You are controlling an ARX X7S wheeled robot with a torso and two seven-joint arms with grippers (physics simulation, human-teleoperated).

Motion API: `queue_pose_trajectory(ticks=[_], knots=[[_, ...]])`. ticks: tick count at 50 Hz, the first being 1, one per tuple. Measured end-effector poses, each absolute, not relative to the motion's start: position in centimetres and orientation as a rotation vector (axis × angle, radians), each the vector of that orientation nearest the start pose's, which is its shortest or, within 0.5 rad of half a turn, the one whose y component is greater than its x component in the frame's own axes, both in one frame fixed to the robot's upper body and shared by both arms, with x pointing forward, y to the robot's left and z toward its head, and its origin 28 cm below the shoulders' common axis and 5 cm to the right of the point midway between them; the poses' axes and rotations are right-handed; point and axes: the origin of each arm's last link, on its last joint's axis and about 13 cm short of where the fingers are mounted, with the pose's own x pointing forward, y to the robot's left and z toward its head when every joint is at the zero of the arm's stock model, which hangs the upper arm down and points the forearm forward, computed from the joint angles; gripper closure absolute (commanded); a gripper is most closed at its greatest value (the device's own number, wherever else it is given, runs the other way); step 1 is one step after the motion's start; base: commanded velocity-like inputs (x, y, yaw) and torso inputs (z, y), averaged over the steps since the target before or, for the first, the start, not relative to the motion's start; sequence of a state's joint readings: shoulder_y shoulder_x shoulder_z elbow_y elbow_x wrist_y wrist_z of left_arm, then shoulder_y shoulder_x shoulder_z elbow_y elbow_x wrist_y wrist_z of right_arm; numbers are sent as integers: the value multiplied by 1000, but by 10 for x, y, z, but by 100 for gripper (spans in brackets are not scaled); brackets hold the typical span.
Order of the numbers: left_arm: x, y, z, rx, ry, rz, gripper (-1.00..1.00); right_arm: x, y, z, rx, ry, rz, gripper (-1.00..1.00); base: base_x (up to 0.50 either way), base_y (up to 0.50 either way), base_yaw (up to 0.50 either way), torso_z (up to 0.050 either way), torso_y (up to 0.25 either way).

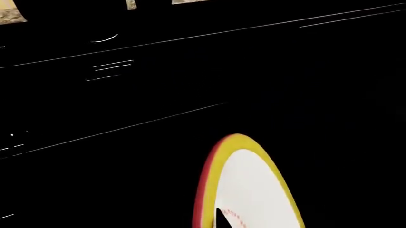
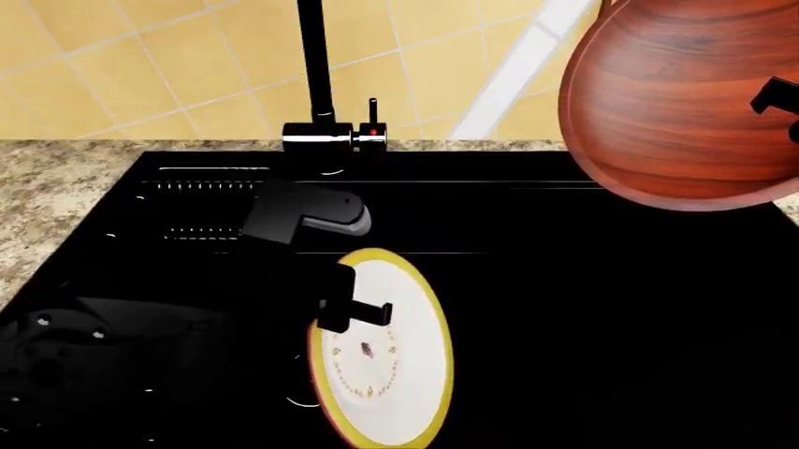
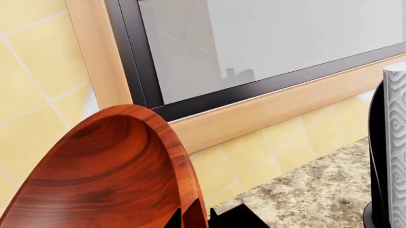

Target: Stack the bowls in the sink.

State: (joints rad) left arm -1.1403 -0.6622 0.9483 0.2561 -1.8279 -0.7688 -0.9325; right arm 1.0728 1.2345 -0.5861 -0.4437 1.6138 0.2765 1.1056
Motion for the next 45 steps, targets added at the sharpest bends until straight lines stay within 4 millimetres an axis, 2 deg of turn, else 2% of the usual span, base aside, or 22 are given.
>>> queue_pose_trajectory(ticks=[15,16,23,31,37,45], knots=[[253,182,216,91,564,-331,100,223,-198,312,181,-177,-395,100,0,0,0,0,0],[254,182,216,94,565,-329,-100,223,-198,312,181,-177,-395,100,0,0,0,0,0],[252,183,219,119,575,-321,-100,223,-198,311,181,-176,-395,100,0,0,0,0,0],[249,186,235,129,542,-306,-100,224,-198,311,181,-174,-394,100,0,0,0,0,1],[246,189,258,124,489,-295,-100,224,-198,310,181,-173,-393,100,0,0,0,0,0],[237,193,297,102,390,-291,-100,225,-197,311,181,-173,-392,100,0,0,0,0,0]])
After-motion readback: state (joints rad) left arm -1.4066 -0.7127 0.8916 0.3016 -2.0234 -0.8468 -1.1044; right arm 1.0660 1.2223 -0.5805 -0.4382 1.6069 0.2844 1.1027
